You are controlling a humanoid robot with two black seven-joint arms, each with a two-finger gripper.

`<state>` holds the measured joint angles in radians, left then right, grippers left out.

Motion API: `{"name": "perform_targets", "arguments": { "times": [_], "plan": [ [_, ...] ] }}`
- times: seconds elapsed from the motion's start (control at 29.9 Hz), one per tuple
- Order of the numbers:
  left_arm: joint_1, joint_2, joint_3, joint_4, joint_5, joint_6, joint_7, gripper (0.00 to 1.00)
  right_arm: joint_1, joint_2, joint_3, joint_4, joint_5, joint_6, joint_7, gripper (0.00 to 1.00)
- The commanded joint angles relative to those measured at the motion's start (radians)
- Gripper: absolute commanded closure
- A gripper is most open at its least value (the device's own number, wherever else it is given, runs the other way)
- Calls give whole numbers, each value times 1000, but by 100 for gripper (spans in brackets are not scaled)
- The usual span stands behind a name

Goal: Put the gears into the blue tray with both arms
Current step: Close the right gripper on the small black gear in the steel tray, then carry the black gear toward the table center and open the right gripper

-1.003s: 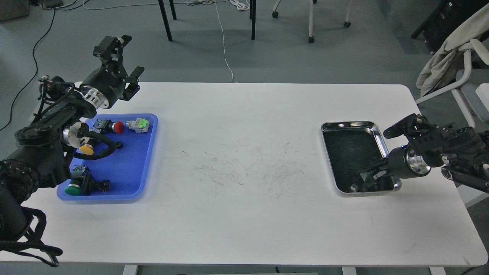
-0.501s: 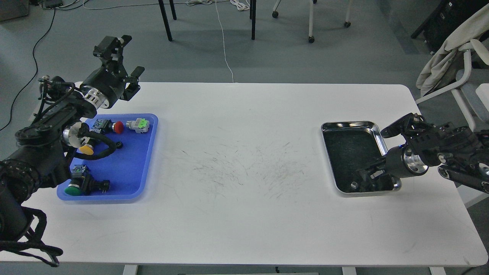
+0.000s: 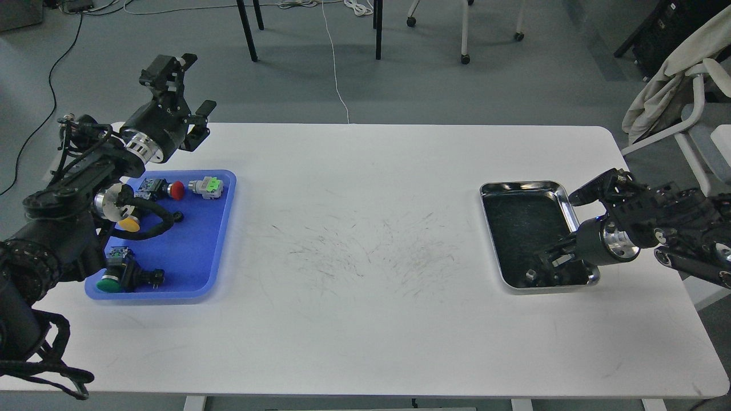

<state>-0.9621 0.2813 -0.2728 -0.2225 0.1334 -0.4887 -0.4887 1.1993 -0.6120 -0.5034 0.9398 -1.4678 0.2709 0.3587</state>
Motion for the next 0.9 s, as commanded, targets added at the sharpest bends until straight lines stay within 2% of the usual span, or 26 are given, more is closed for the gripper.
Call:
{"name": "perform_targets", "arguments": {
  "times": [0.0,0.5,0.67,0.87],
  "plan": [
    [2,4,1,2,0,0,0,1,20,-2,0,-1,1,5,3,80],
    [3,7,0,14,-3,0,0,1,128,6,26,1,17,-10,16,91],
    [2,16,-2,12,-3,0,0,1,134,51,123,4,21,-68,19,99],
    [0,30,-17,12,-9,0,0,1,126,104,154,-6,29,-157,25,99]
  ]
}}
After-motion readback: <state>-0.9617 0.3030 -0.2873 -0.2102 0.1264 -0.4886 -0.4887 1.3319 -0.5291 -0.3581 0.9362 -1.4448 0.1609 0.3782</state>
